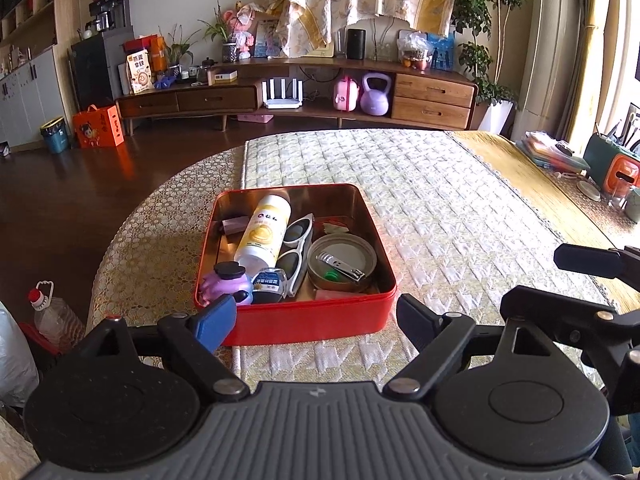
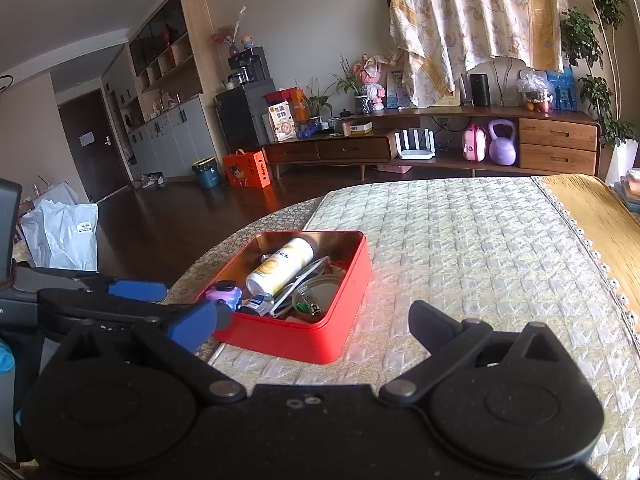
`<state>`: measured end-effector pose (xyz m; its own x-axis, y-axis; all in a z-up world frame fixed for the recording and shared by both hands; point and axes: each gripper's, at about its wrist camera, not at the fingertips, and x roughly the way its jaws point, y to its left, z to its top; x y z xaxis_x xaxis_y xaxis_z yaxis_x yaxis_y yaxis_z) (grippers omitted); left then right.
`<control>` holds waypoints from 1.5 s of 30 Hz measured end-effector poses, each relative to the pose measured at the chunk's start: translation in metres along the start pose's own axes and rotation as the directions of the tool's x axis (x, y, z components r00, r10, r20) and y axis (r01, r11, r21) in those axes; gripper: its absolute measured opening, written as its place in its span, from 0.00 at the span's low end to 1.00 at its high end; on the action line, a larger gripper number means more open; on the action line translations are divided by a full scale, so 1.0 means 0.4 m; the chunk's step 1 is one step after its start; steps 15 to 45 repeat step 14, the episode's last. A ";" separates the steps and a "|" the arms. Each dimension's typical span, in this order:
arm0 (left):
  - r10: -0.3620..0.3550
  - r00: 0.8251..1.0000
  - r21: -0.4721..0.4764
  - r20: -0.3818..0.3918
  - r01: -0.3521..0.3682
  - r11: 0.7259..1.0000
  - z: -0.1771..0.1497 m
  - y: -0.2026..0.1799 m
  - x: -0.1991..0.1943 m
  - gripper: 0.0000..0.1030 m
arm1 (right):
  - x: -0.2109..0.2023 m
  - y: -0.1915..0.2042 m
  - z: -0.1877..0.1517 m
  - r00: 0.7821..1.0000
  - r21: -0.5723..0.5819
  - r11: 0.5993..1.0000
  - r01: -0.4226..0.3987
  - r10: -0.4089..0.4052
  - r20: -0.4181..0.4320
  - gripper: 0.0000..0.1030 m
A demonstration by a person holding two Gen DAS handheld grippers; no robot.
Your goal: Organize rigid objects
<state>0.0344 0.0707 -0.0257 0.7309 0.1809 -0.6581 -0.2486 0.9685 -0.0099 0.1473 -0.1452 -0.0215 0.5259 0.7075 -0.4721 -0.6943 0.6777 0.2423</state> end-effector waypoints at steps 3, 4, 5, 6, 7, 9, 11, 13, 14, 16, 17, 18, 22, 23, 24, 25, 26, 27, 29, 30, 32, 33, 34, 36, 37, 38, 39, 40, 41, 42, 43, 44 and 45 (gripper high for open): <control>0.002 1.000 0.002 0.001 -0.002 1.000 -0.002 -0.004 -0.002 0.85 | -0.001 -0.008 -0.002 1.000 0.009 1.000 0.001 -0.001 -0.001 0.99; 0.001 1.000 0.002 -0.001 -0.001 1.000 -0.003 -0.006 -0.001 0.85 | -0.003 -0.011 -0.004 1.000 0.011 1.000 0.002 -0.002 -0.001 1.00; 0.002 1.000 0.003 -0.003 -0.002 1.000 -0.003 -0.007 -0.001 0.85 | -0.002 -0.013 -0.005 1.000 0.014 1.000 0.002 -0.002 -0.002 1.00; 0.005 1.000 0.005 -0.005 -0.005 1.000 -0.004 -0.010 0.000 0.85 | -0.003 -0.013 -0.005 1.000 0.014 1.000 0.001 -0.001 -0.002 1.00; 0.004 1.000 0.006 -0.008 -0.004 1.000 -0.005 -0.012 0.000 0.85 | -0.003 -0.013 -0.006 1.000 0.013 1.000 0.001 -0.001 -0.002 1.00; 0.008 1.000 0.008 -0.012 -0.008 1.000 -0.007 -0.020 0.002 0.85 | -0.001 -0.017 -0.009 1.000 0.015 1.000 0.001 -0.001 -0.003 1.00; 0.006 1.000 0.007 -0.018 -0.006 1.000 -0.008 -0.024 0.005 0.85 | 0.000 -0.021 -0.012 1.000 0.017 1.000 0.004 -0.003 -0.003 0.99; 0.000 1.000 0.006 -0.025 0.000 1.000 -0.006 -0.028 0.009 0.85 | 0.004 -0.031 -0.018 1.000 0.024 1.000 0.009 -0.009 -0.002 0.99; -0.002 1.000 0.005 -0.027 0.002 1.000 -0.006 -0.030 0.010 0.85 | 0.005 -0.038 -0.020 1.000 0.029 1.000 0.012 -0.012 -0.002 1.00; -0.002 1.000 0.005 -0.027 0.002 1.000 -0.006 -0.030 0.010 0.85 | 0.005 -0.038 -0.020 1.000 0.029 1.000 0.012 -0.012 -0.002 1.00; -0.002 1.000 0.005 -0.027 0.002 1.000 -0.006 -0.030 0.010 0.85 | 0.005 -0.038 -0.020 1.000 0.029 1.000 0.012 -0.012 -0.002 1.00; -0.002 1.000 0.005 -0.027 0.002 1.000 -0.006 -0.030 0.010 0.85 | 0.005 -0.038 -0.020 1.000 0.029 1.000 0.012 -0.012 -0.002 1.00; -0.002 1.000 0.005 -0.027 0.002 1.000 -0.006 -0.030 0.010 0.85 | 0.005 -0.038 -0.020 1.000 0.029 1.000 0.012 -0.012 -0.002 1.00; -0.002 1.000 0.005 -0.027 0.002 1.000 -0.006 -0.030 0.010 0.85 | 0.005 -0.038 -0.020 1.000 0.029 1.000 0.012 -0.012 -0.002 1.00; -0.002 1.000 0.005 -0.027 0.002 1.000 -0.006 -0.030 0.010 0.85 | 0.005 -0.038 -0.020 1.000 0.029 1.000 0.012 -0.012 -0.002 1.00; -0.002 1.000 0.005 -0.027 0.002 1.000 -0.006 -0.030 0.010 0.85 | 0.005 -0.038 -0.020 1.000 0.029 1.000 0.012 -0.012 -0.002 1.00; -0.002 1.000 0.005 -0.027 0.002 1.000 -0.006 -0.030 0.010 0.85 | 0.005 -0.038 -0.020 1.000 0.029 1.000 0.012 -0.012 -0.002 1.00; -0.002 1.000 0.005 -0.027 0.002 1.000 -0.006 -0.030 0.010 0.85 | 0.005 -0.038 -0.020 1.000 0.029 1.000 0.012 -0.012 -0.002 1.00; -0.002 1.000 0.005 -0.027 0.002 1.000 -0.006 -0.030 0.010 0.85 | 0.005 -0.038 -0.020 1.000 0.029 1.000 0.012 -0.012 -0.002 1.00; -0.002 1.000 0.005 -0.027 0.002 1.000 -0.006 -0.030 0.010 0.85 | 0.005 -0.038 -0.020 1.000 0.029 1.000 0.012 -0.012 -0.002 1.00; -0.002 1.000 0.005 -0.027 0.002 1.000 -0.006 -0.030 0.010 0.85 | 0.005 -0.038 -0.020 1.000 0.029 1.000 0.012 -0.012 -0.002 1.00; -0.002 1.000 0.005 -0.027 0.002 1.000 -0.006 -0.030 0.010 0.85 | 0.005 -0.038 -0.020 1.000 0.029 1.000 0.012 -0.012 -0.002 1.00; -0.002 1.000 0.005 -0.027 0.002 1.000 -0.006 -0.030 0.010 0.85 | 0.005 -0.038 -0.020 1.000 0.029 1.000 0.012 -0.012 -0.002 1.00; -0.002 1.000 0.005 -0.027 0.002 1.000 -0.006 -0.030 0.010 0.85 | 0.005 -0.038 -0.020 1.000 0.029 1.000 0.012 -0.012 -0.002 1.00; -0.002 1.000 0.005 -0.027 0.002 1.000 -0.006 -0.030 0.010 0.85 | 0.005 -0.038 -0.020 1.000 0.029 1.000 0.012 -0.012 -0.002 1.00; -0.002 1.000 0.005 -0.027 0.002 1.000 -0.006 -0.030 0.010 0.85 | 0.005 -0.038 -0.020 1.000 0.029 1.000 0.012 -0.012 -0.002 1.00; -0.002 1.000 0.005 -0.027 0.002 1.000 -0.006 -0.030 0.010 0.85 | 0.005 -0.038 -0.020 1.000 0.029 1.000 0.012 -0.012 -0.002 1.00; -0.002 1.000 0.005 -0.027 0.002 1.000 -0.006 -0.030 0.010 0.85 | 0.005 -0.038 -0.020 1.000 0.029 1.000 0.012 -0.012 -0.002 1.00; -0.002 1.000 0.005 -0.027 0.002 1.000 -0.006 -0.030 0.010 0.85 | 0.005 -0.038 -0.020 1.000 0.029 1.000 0.012 -0.012 -0.002 1.00; -0.002 1.000 0.005 -0.027 0.002 1.000 -0.006 -0.030 0.010 0.85 | 0.005 -0.038 -0.020 1.000 0.029 1.000 0.012 -0.012 -0.002 1.00; -0.002 1.000 0.005 -0.027 0.002 1.000 -0.006 -0.030 0.010 0.85 | 0.005 -0.038 -0.020 1.000 0.029 1.000 0.012 -0.012 -0.002 1.00; -0.002 1.000 0.005 -0.027 0.002 1.000 -0.006 -0.030 0.010 0.85 | 0.005 -0.038 -0.020 1.000 0.029 1.000 0.012 -0.012 -0.002 1.00; -0.002 1.000 0.005 -0.027 0.002 1.000 -0.006 -0.030 0.010 0.85 | 0.005 -0.038 -0.020 1.000 0.029 1.000 0.012 -0.012 -0.002 1.00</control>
